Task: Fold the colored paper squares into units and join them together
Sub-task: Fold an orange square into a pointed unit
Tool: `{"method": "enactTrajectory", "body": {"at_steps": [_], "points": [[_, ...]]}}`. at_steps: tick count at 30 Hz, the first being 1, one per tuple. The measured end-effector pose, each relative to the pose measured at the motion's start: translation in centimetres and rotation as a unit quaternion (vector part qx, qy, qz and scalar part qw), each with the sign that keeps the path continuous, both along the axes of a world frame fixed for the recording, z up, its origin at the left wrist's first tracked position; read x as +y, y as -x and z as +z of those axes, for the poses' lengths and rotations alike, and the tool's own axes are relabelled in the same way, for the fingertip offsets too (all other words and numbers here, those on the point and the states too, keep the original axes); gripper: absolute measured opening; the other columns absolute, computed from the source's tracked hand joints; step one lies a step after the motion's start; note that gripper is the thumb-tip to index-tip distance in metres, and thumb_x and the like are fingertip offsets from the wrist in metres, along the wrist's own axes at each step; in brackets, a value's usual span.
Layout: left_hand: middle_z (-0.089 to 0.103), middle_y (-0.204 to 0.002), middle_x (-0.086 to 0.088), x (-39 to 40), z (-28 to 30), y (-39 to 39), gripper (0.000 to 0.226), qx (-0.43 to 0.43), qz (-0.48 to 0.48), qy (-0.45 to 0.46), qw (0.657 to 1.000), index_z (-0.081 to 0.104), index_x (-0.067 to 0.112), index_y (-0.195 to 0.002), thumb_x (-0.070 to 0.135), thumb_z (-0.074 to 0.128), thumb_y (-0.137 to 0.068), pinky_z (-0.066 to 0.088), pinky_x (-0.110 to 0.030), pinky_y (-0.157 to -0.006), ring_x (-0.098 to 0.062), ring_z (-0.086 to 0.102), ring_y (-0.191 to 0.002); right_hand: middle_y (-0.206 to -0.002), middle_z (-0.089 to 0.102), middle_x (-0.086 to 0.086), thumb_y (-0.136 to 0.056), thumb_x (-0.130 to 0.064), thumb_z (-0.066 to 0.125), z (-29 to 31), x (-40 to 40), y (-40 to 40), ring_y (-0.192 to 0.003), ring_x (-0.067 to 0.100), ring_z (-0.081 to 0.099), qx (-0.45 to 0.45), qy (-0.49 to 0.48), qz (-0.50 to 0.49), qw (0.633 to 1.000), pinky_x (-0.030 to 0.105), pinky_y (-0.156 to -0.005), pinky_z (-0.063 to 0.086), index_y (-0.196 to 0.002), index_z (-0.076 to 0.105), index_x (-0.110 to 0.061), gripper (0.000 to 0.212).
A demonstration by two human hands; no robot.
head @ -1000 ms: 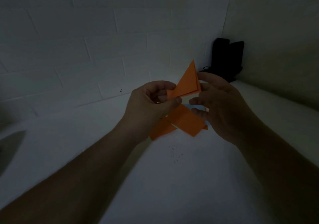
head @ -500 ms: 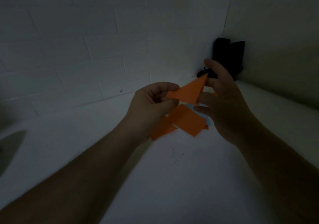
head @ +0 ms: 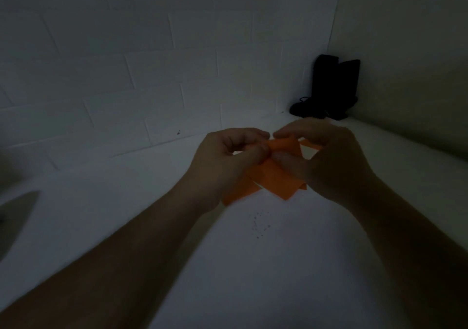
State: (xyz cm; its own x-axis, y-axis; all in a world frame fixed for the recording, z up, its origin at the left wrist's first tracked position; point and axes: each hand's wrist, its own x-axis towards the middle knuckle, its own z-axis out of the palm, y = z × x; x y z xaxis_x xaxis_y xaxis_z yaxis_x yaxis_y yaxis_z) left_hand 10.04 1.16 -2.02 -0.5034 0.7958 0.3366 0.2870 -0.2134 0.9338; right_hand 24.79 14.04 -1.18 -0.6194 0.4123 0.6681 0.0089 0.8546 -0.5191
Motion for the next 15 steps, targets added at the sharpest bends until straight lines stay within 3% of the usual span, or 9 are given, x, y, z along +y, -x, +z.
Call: {"method": "enactTrajectory", "body": {"at_steps": [3,6,12,15], "points": [[0.073,-0.098,-0.024,-0.13,-0.19,0.03,0.011,-0.028,-0.039,-0.008,0.999,0.076,0.008,-0.100,0.014,0.071,-0.093,0.056,-0.057,-0.092,-0.034,0.071,-0.091,-0.091,0.071,-0.019,-0.079,-0.018,0.083,-0.30,-0.39,0.26,-0.088,-0.002,0.067,0.012,0.179,0.056,0.982,0.022,-0.071,0.056,-0.102,0.069,-0.036,0.032],[0.067,-0.093,-0.027,-0.30,0.09,0.02,0.027,-0.082,-0.081,-0.006,0.993,0.070,0.014,-0.112,0.012,0.077,-0.086,0.056,-0.058,-0.089,-0.035,0.068,-0.087,-0.076,0.070,-0.016,-0.081,-0.012,0.080,-0.28,-0.42,0.45,-0.070,0.000,0.067,0.046,0.236,0.045,0.970,0.018,-0.057,0.052,-0.114,0.063,-0.033,0.043],[0.067,-0.119,-0.026,-0.30,0.60,-0.29,0.062,-0.164,-0.060,0.040,0.984,0.055,0.030,-0.130,0.000,0.081,-0.082,0.059,-0.061,-0.088,-0.044,0.073,-0.101,-0.103,0.069,-0.008,-0.083,-0.015,0.078,-0.36,-0.72,0.85,-0.086,0.016,0.071,0.077,0.327,0.021,0.942,0.032,-0.065,0.060,-0.123,0.058,-0.041,0.052],[0.075,-0.109,-0.020,-0.25,0.81,0.27,0.070,-0.179,-0.038,0.029,0.983,0.047,0.032,-0.138,-0.003,0.077,-0.085,0.059,-0.058,-0.089,-0.040,0.074,-0.097,-0.091,0.074,-0.006,-0.084,-0.014,0.078,-0.16,-0.67,0.81,-0.081,0.014,0.073,0.084,0.328,0.005,0.941,0.031,-0.065,0.060,-0.129,0.055,-0.041,0.058]]}}
